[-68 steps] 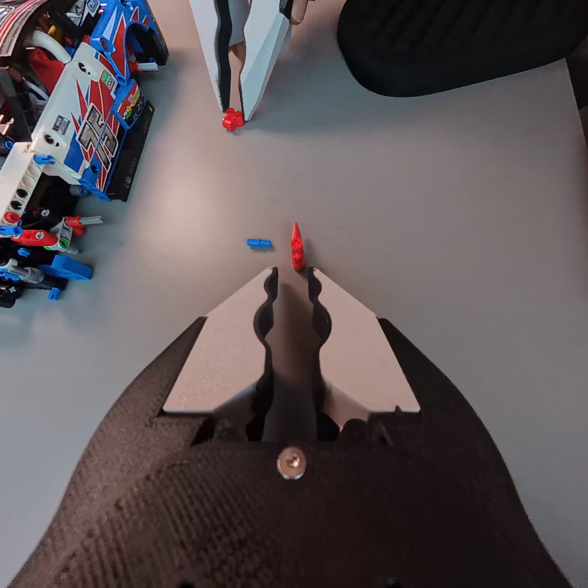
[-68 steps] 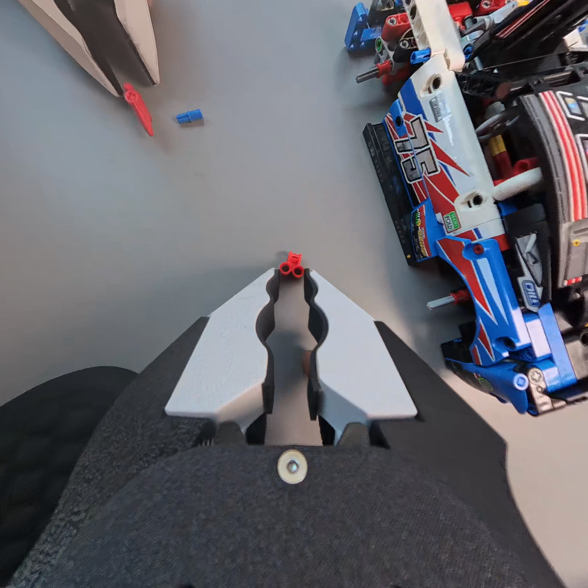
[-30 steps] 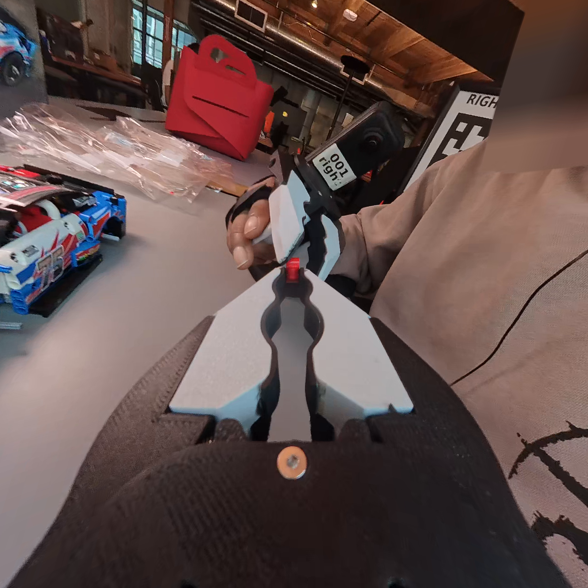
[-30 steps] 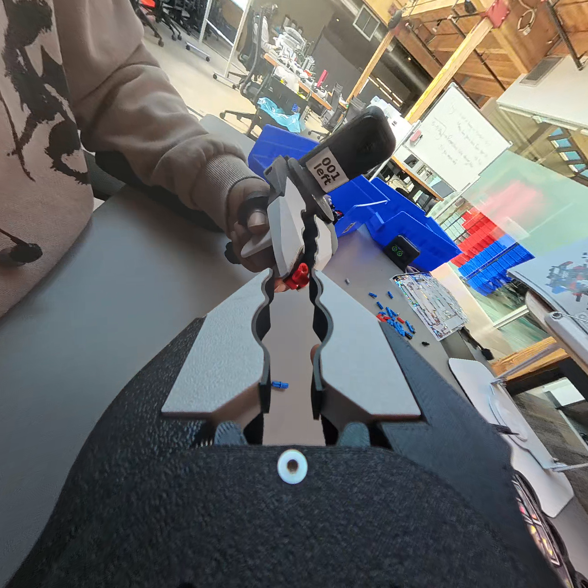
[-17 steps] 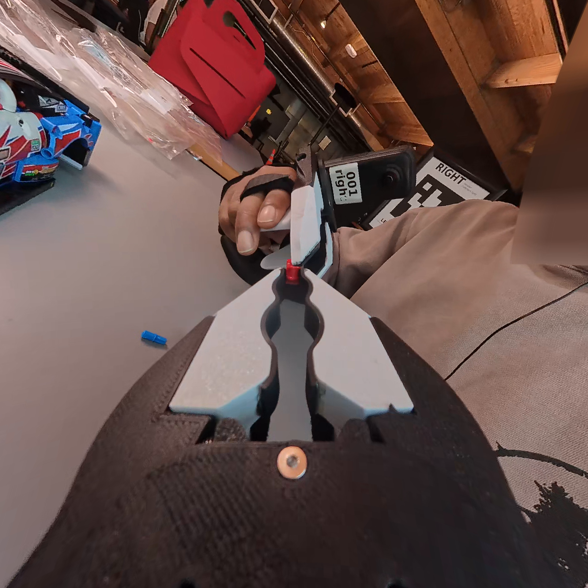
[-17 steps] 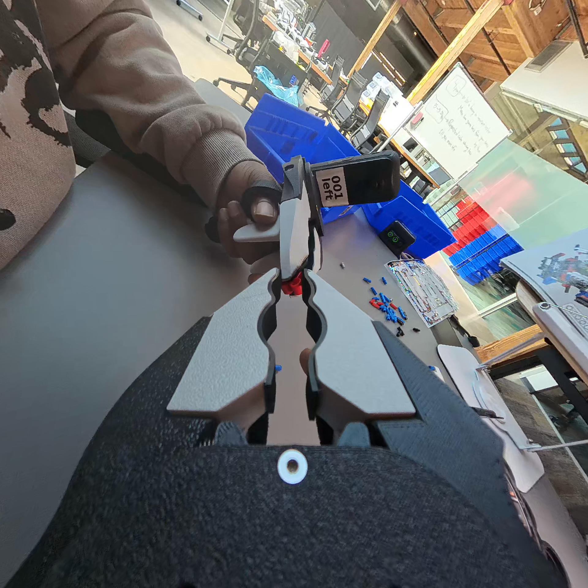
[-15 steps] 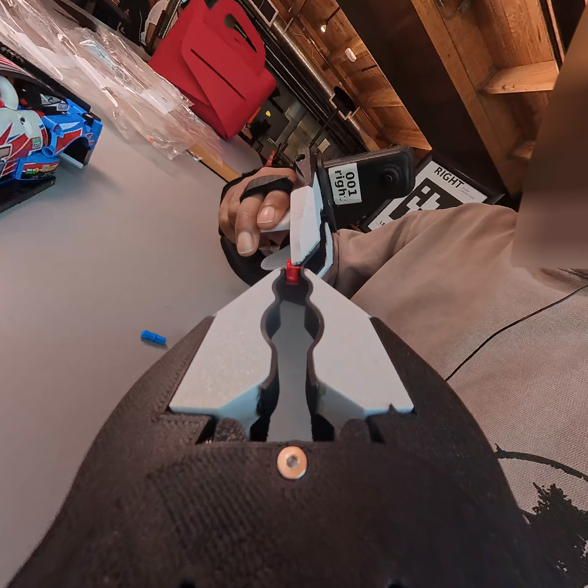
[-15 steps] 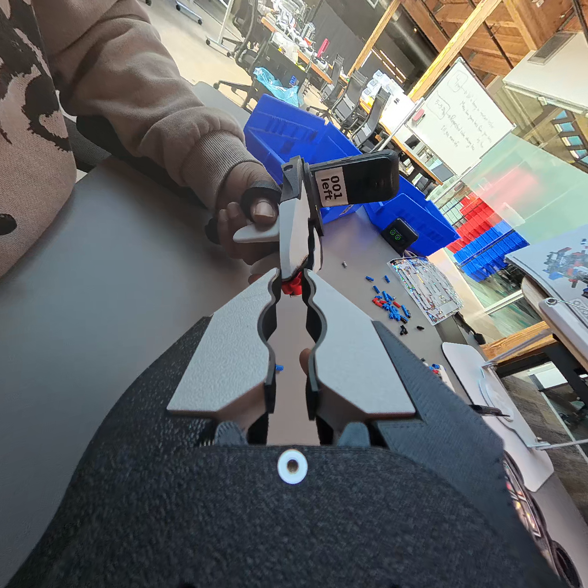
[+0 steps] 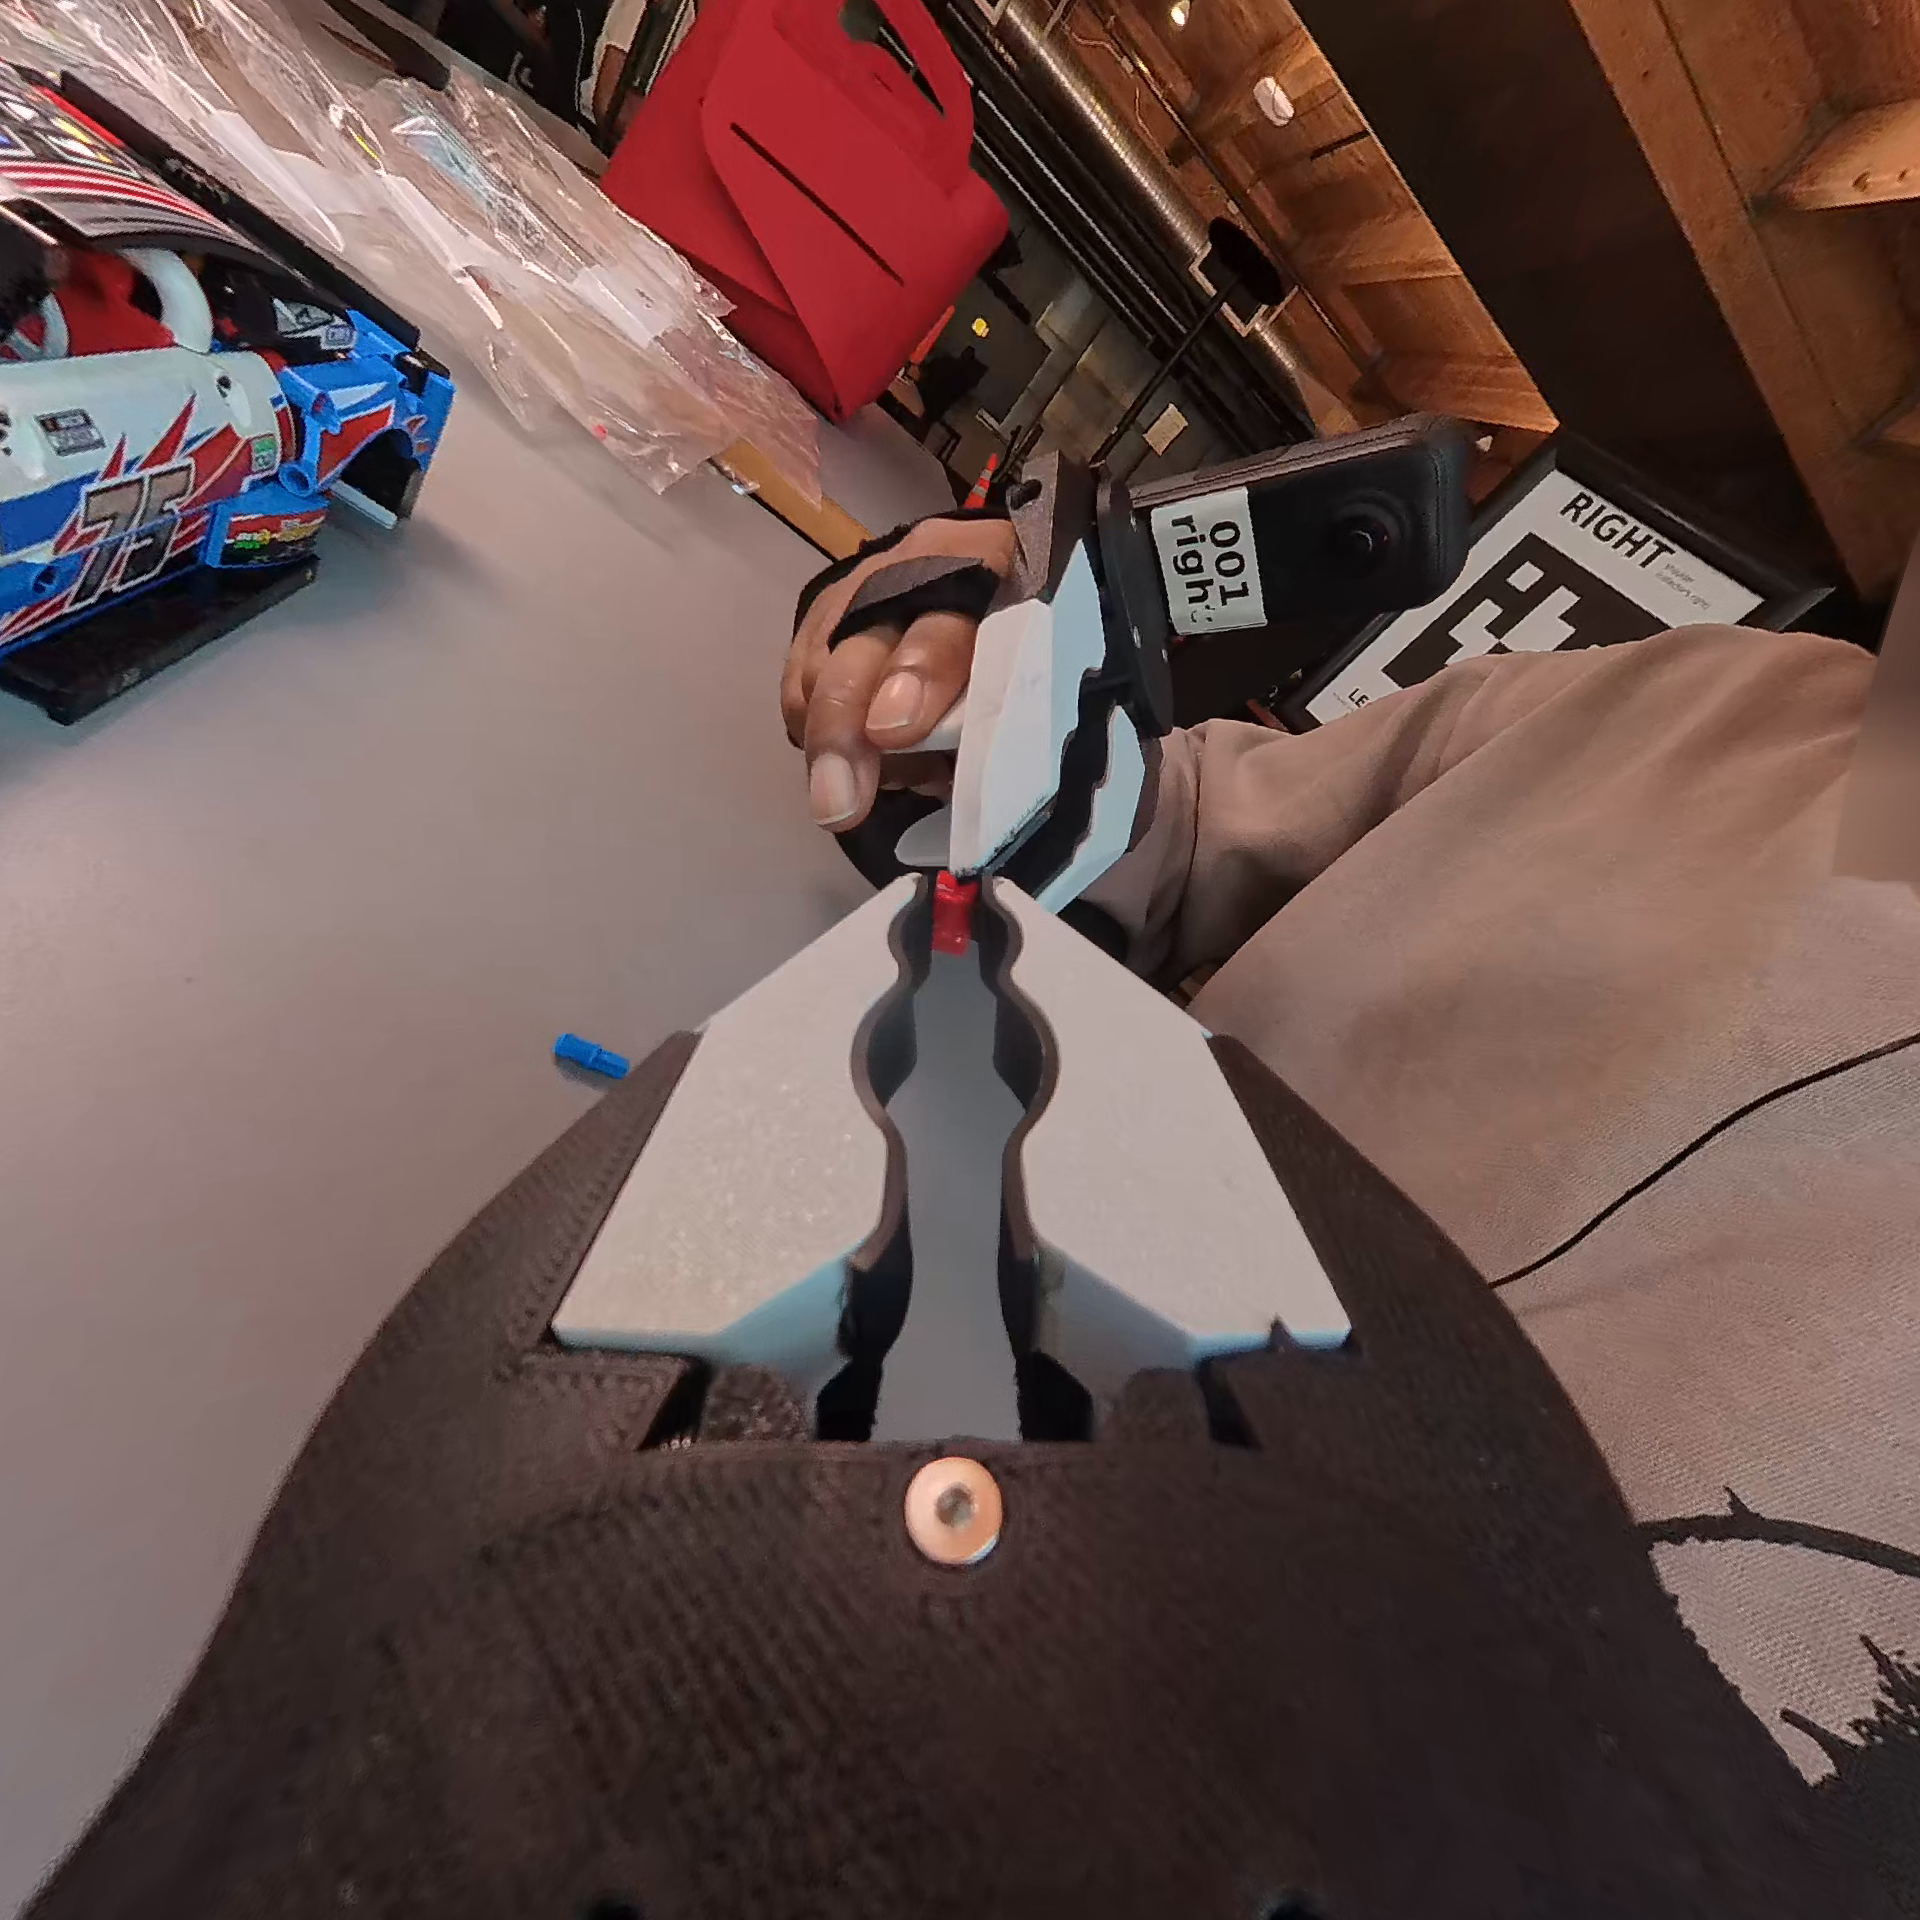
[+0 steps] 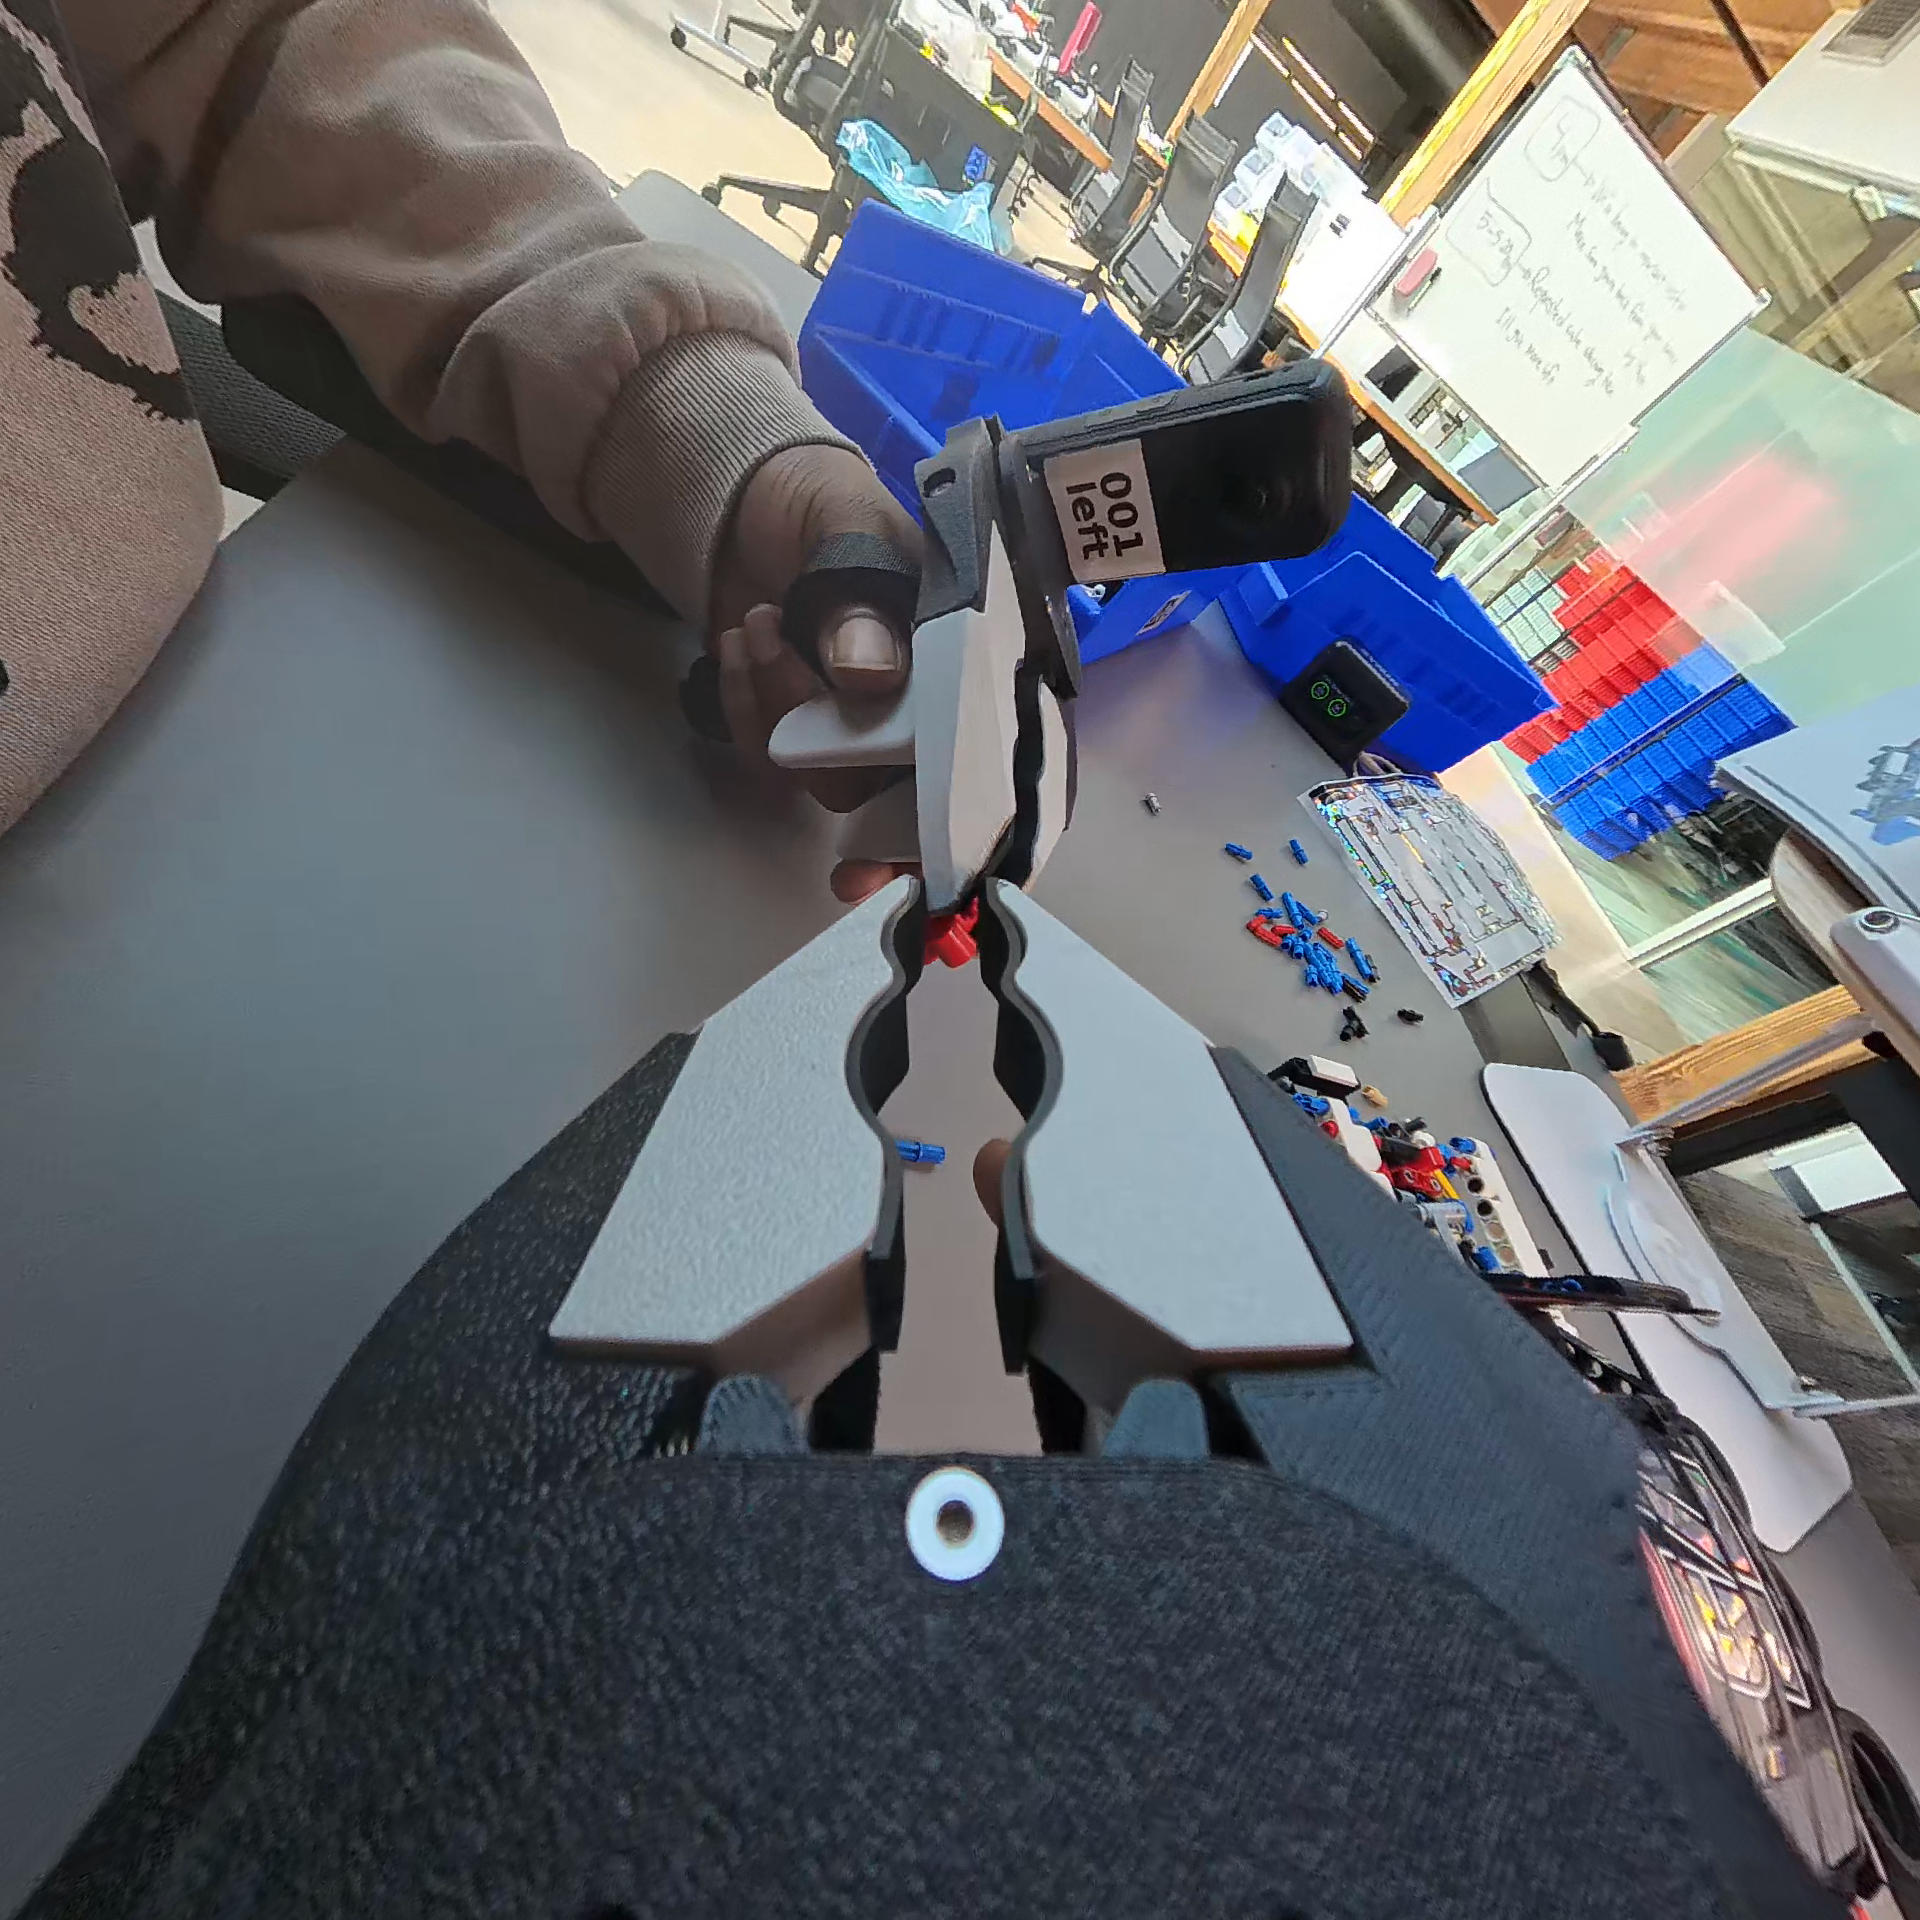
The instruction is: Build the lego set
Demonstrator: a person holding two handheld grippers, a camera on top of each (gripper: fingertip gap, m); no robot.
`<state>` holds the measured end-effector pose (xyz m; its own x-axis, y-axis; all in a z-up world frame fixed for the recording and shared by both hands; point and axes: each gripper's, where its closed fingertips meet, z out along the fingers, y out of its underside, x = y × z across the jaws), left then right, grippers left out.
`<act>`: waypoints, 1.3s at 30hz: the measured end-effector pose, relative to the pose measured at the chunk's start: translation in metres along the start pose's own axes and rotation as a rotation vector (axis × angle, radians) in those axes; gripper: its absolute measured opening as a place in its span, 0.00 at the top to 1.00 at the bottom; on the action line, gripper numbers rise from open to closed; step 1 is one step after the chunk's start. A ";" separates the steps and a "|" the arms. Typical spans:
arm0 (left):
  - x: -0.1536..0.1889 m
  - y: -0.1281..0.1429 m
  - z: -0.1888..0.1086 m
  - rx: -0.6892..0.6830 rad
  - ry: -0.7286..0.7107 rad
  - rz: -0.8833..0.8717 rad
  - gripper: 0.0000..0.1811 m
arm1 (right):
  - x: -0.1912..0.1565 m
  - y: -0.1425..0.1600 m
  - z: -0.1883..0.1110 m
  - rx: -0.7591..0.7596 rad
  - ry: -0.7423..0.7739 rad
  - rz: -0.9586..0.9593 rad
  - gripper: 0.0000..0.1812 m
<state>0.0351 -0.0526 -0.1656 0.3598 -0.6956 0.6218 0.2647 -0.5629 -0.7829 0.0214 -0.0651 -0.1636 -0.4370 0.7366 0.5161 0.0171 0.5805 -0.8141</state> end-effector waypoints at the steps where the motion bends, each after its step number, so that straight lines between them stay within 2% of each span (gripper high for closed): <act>1: 0.000 0.000 0.000 0.001 0.005 -0.011 0.97 | 0.000 0.000 0.000 0.001 -0.002 0.005 0.96; 8: 0.002 -0.002 -0.003 0.022 0.037 -0.066 0.97 | 0.001 0.000 0.000 0.020 0.003 0.025 0.96; 30: 0.009 -0.011 -0.006 0.084 0.092 -0.092 0.97 | 0.006 -0.007 -0.004 0.068 0.018 0.060 0.91; 39: 0.008 -0.008 -0.005 0.075 0.090 -0.097 0.97 | 0.003 -0.006 -0.001 0.051 0.015 0.036 0.94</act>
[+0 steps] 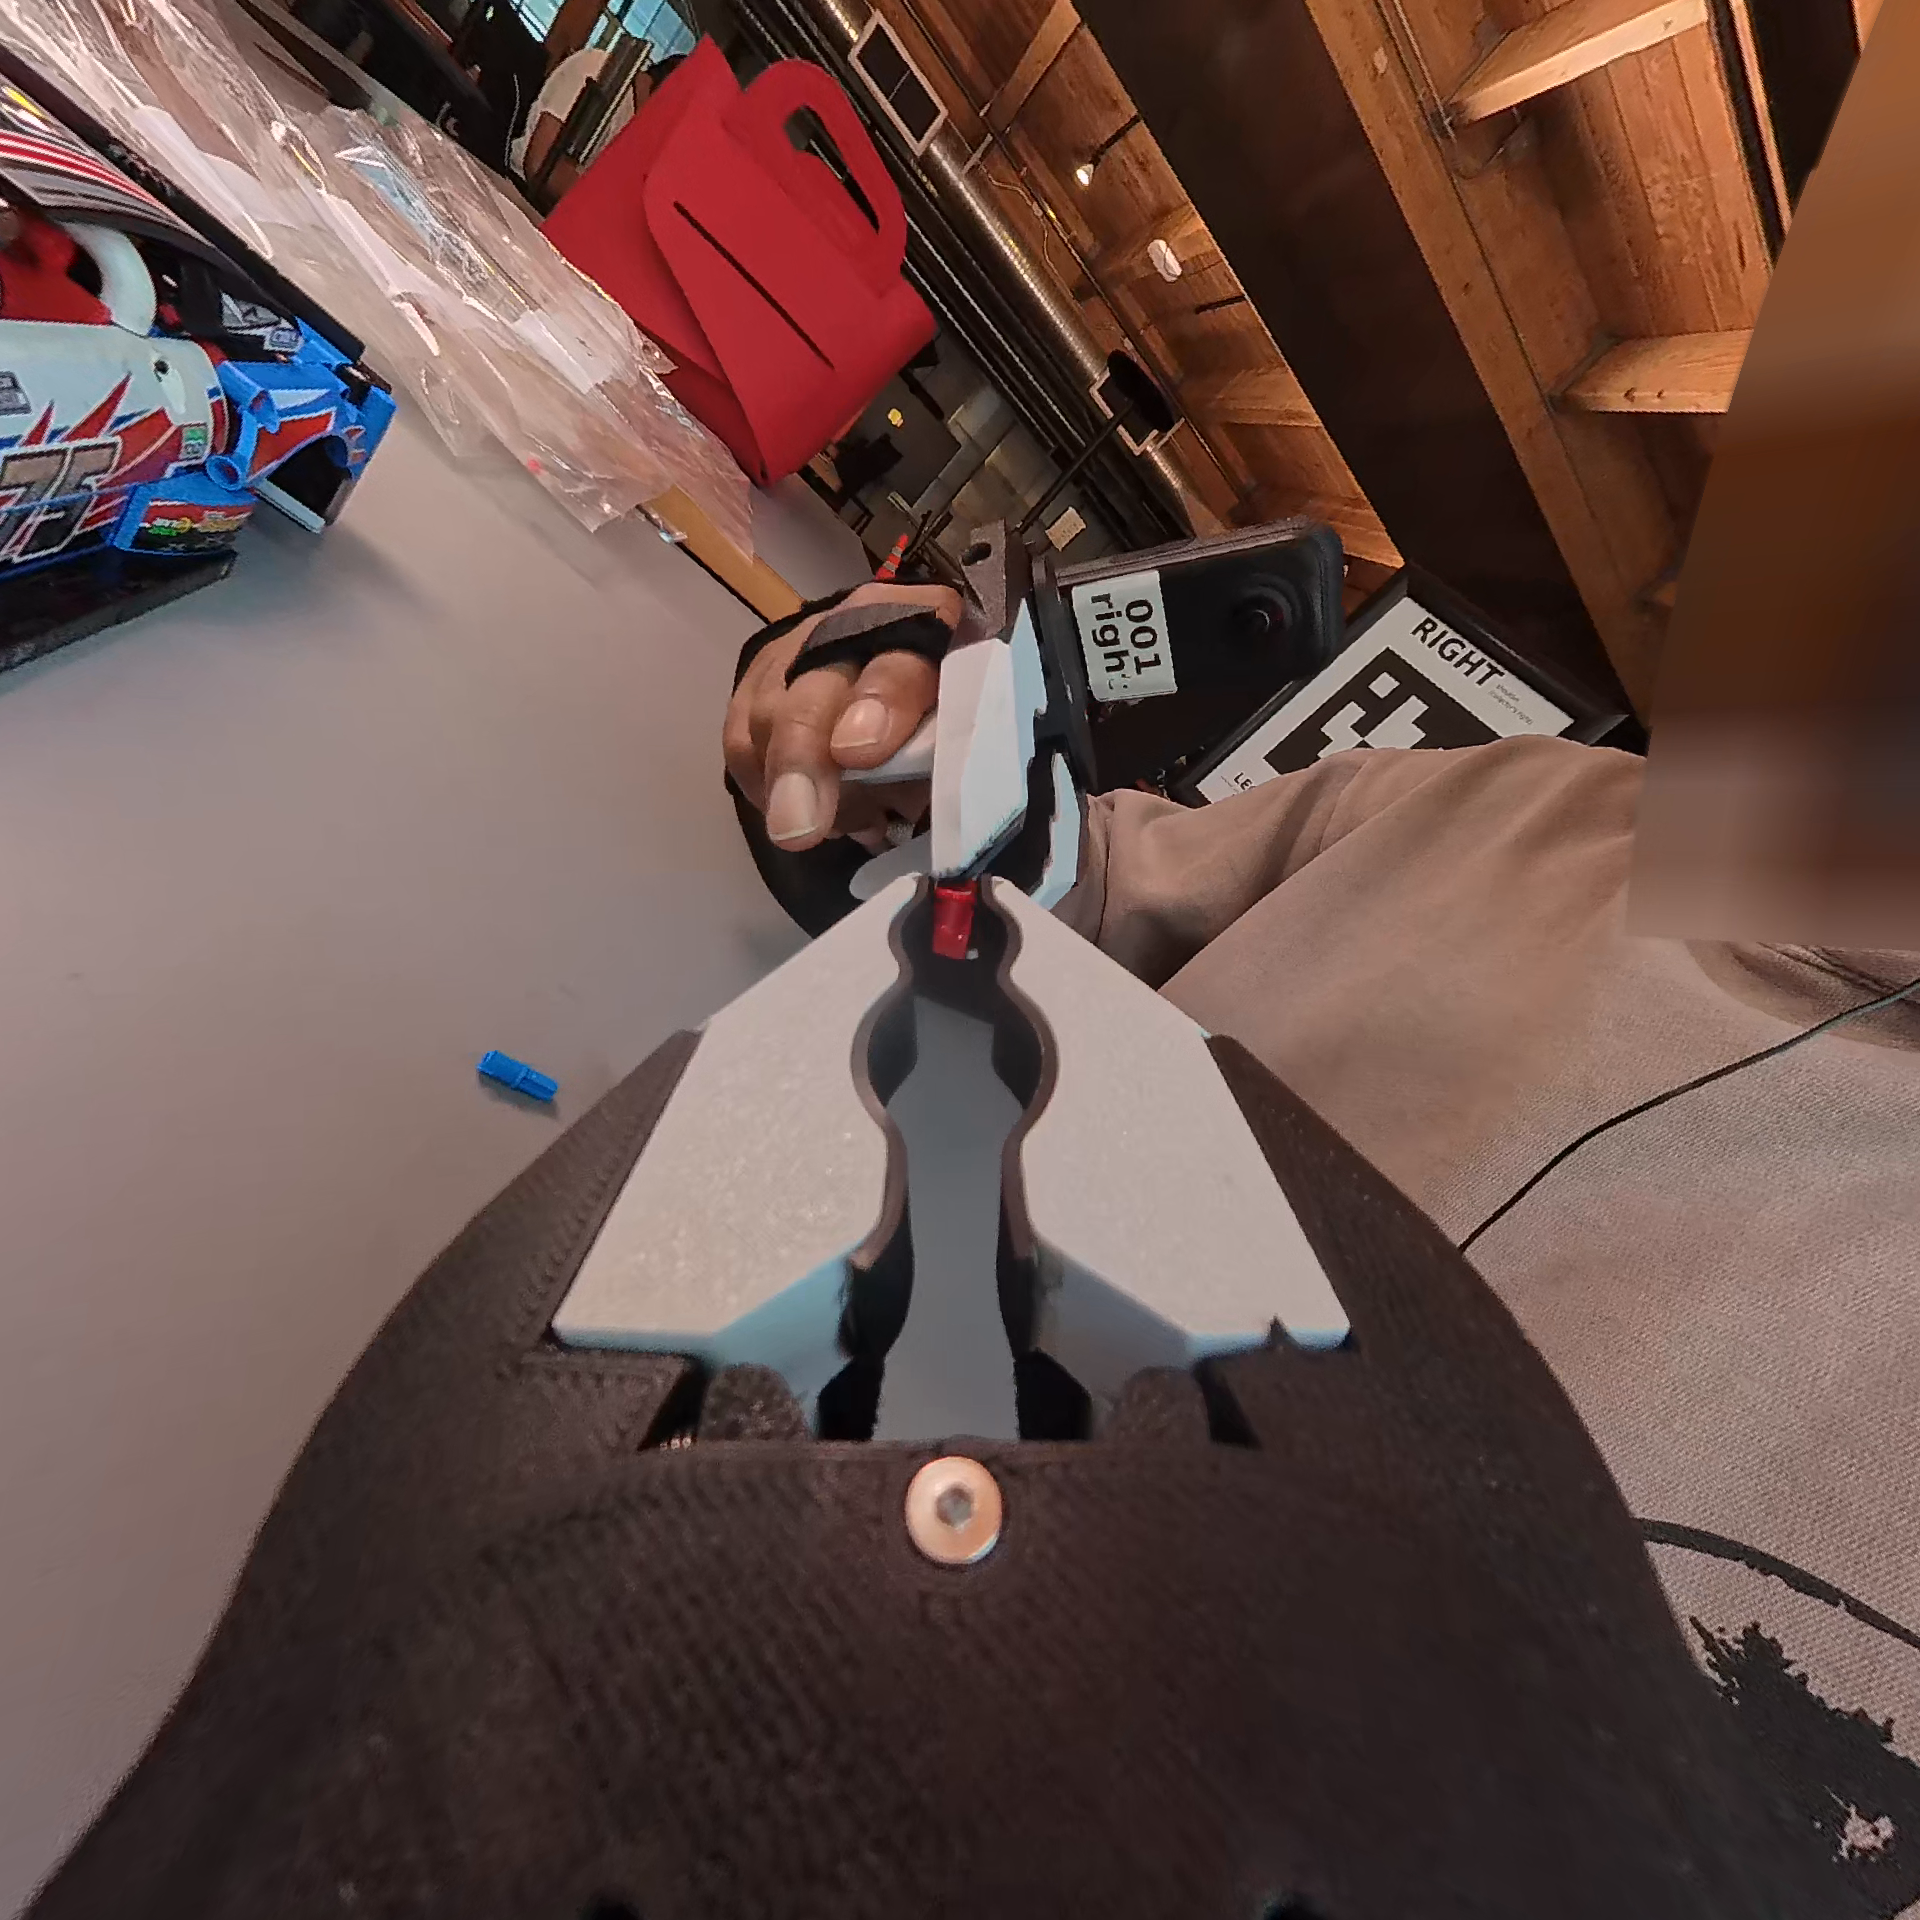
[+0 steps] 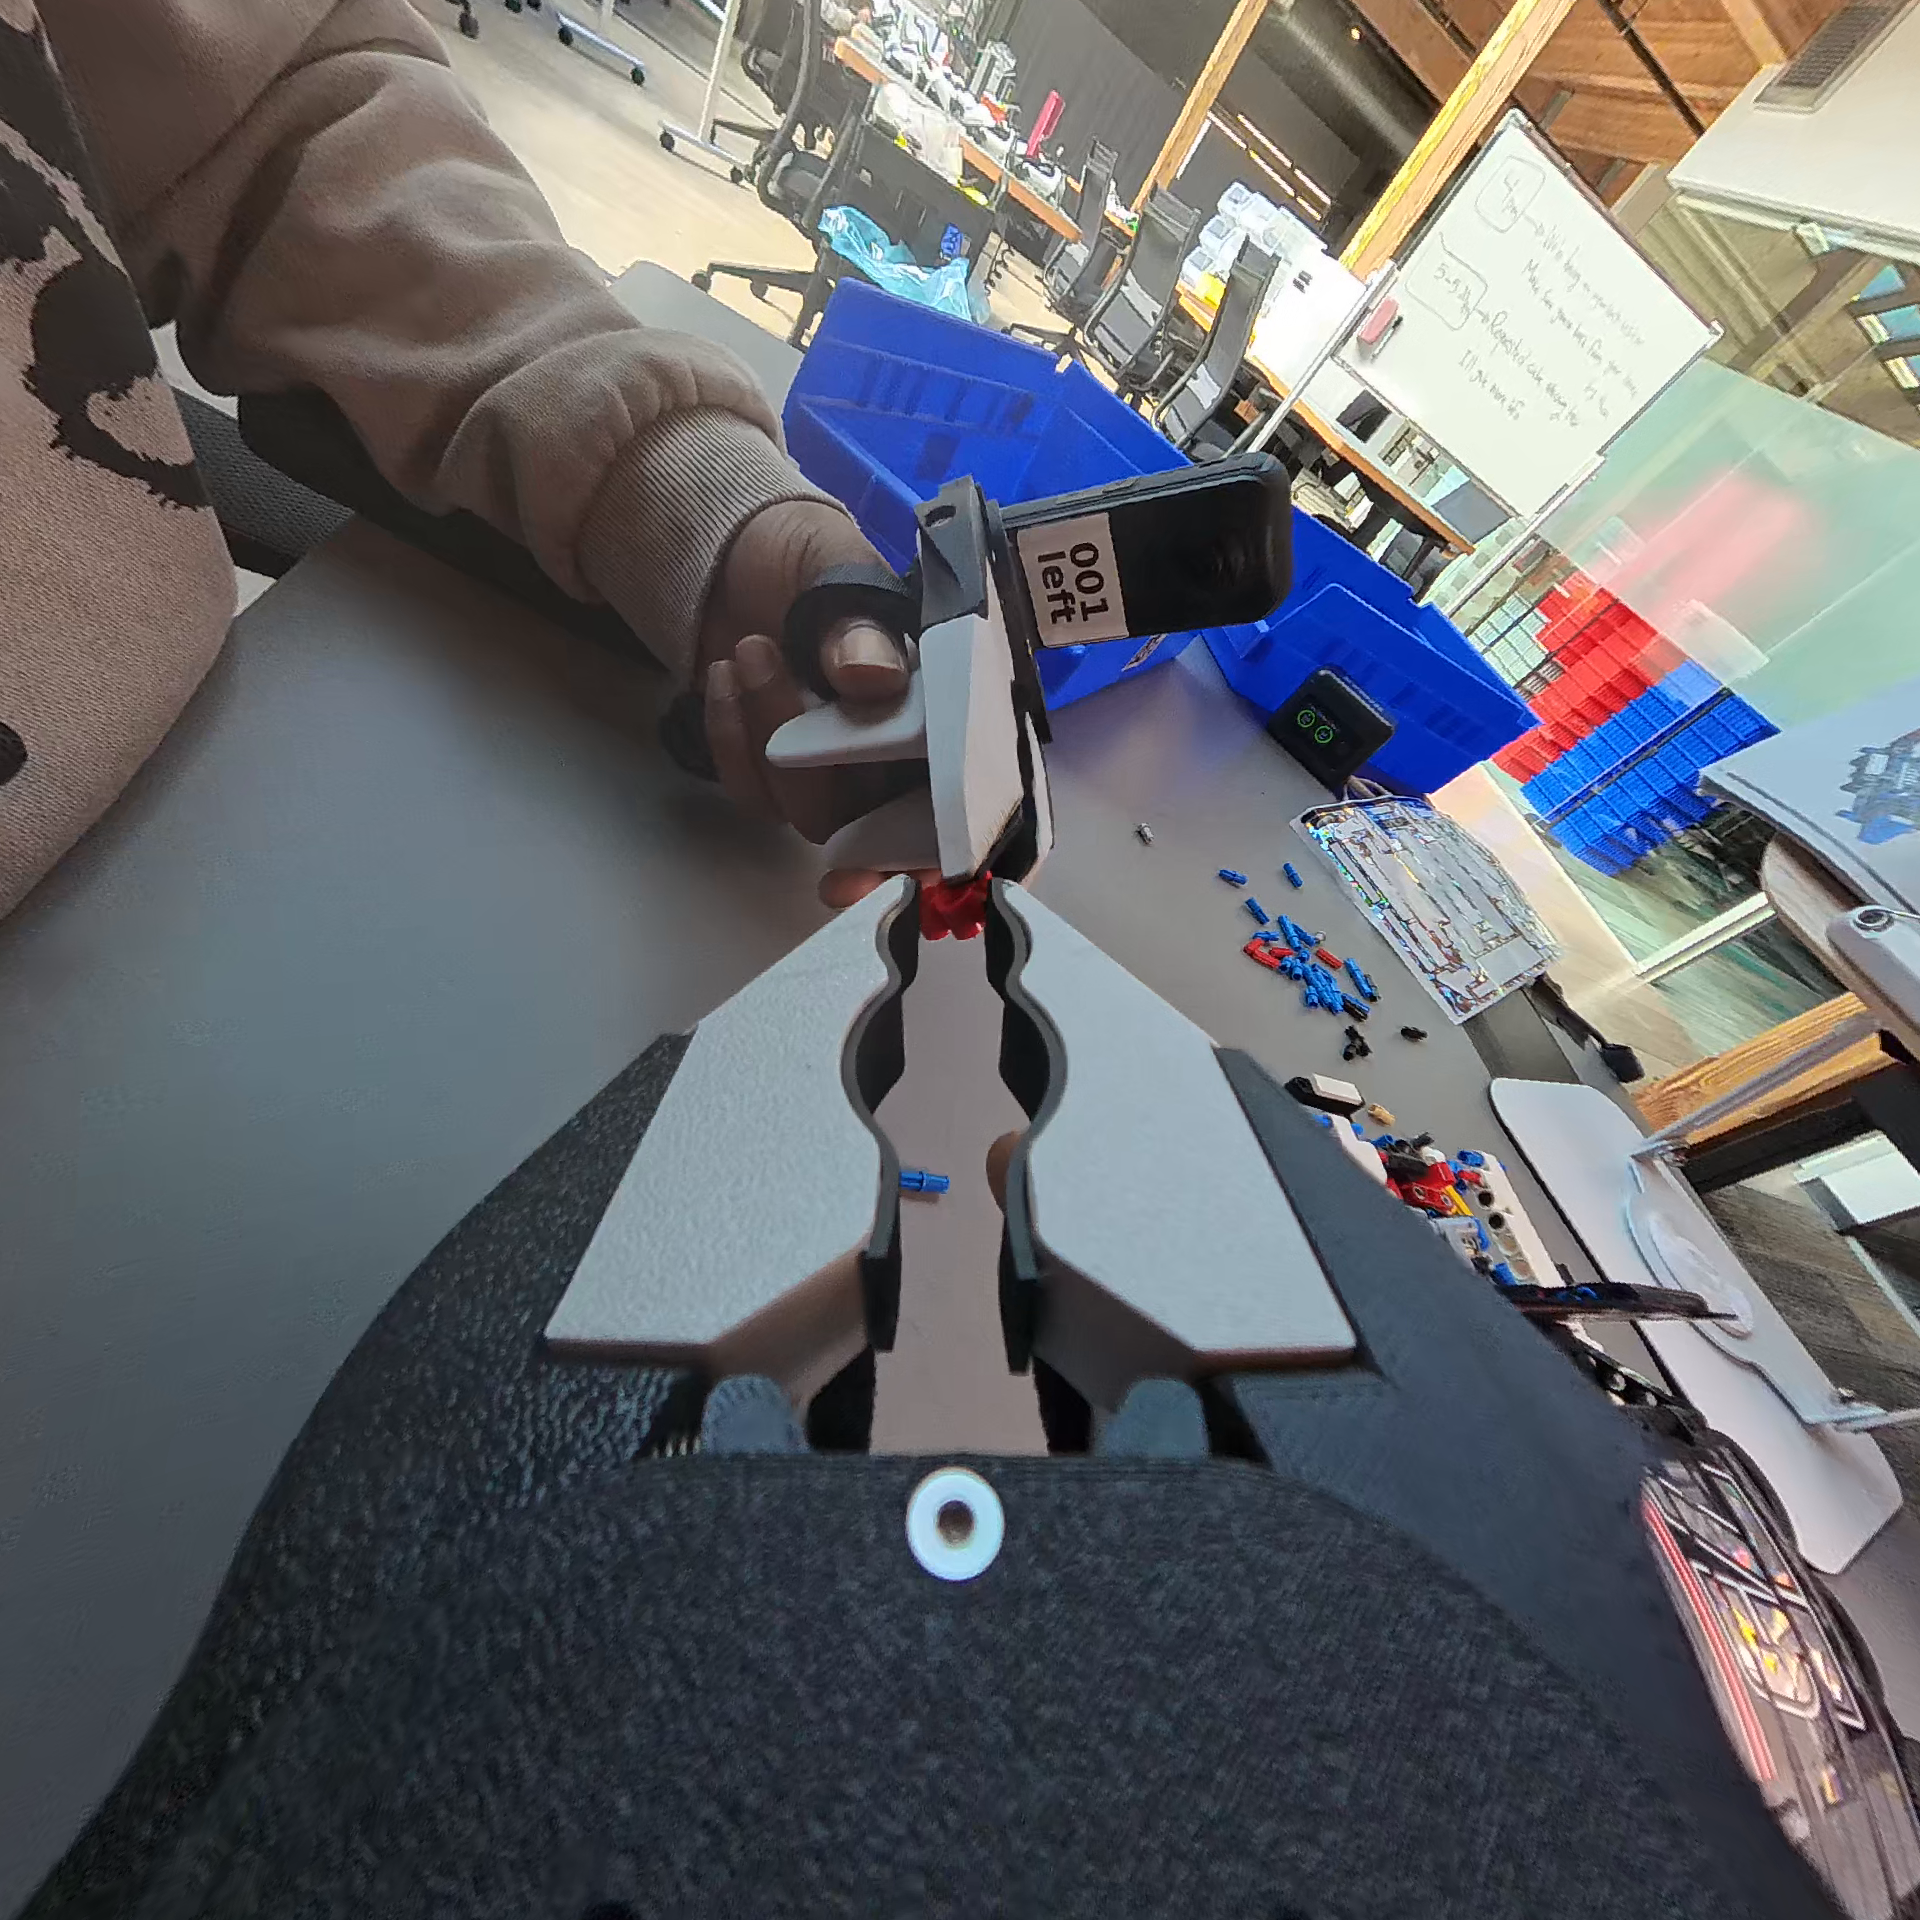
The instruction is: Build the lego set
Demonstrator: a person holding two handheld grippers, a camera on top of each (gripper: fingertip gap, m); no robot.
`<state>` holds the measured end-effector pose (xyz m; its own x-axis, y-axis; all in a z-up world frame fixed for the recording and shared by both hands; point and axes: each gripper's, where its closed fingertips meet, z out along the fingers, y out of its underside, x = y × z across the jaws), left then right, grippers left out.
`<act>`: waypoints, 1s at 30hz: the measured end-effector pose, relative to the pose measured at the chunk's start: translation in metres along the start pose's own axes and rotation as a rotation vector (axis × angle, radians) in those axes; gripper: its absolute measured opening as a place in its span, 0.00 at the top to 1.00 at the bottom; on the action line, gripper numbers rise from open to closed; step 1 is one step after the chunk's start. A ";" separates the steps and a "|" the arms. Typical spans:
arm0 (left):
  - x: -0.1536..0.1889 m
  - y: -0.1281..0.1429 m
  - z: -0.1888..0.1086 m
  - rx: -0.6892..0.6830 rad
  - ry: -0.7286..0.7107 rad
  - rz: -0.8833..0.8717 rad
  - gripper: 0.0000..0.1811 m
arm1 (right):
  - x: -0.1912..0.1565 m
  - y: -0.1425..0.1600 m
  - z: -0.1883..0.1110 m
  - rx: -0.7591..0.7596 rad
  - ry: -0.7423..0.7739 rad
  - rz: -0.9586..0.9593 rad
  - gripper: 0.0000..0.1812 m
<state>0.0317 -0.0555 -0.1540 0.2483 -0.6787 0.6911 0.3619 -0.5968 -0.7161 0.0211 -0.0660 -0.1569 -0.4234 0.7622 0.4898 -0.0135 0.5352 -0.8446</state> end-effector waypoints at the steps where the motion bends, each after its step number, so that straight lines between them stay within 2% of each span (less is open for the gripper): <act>1: 0.000 0.000 0.000 -0.002 -0.001 0.002 0.97 | 0.000 0.000 0.000 0.001 0.000 0.000 0.95; 17: -0.001 -0.007 -0.006 0.037 -0.016 -0.003 0.99 | 0.006 0.001 -0.002 0.036 -0.009 0.096 0.96; 24: -0.010 -0.014 -0.016 0.071 -0.059 -0.006 1.00 | 0.012 0.009 -0.004 0.047 -0.016 0.162 0.96; 30: -0.023 -0.015 -0.022 0.065 -0.160 0.041 1.00 | 0.026 0.019 -0.006 0.047 0.028 0.224 0.96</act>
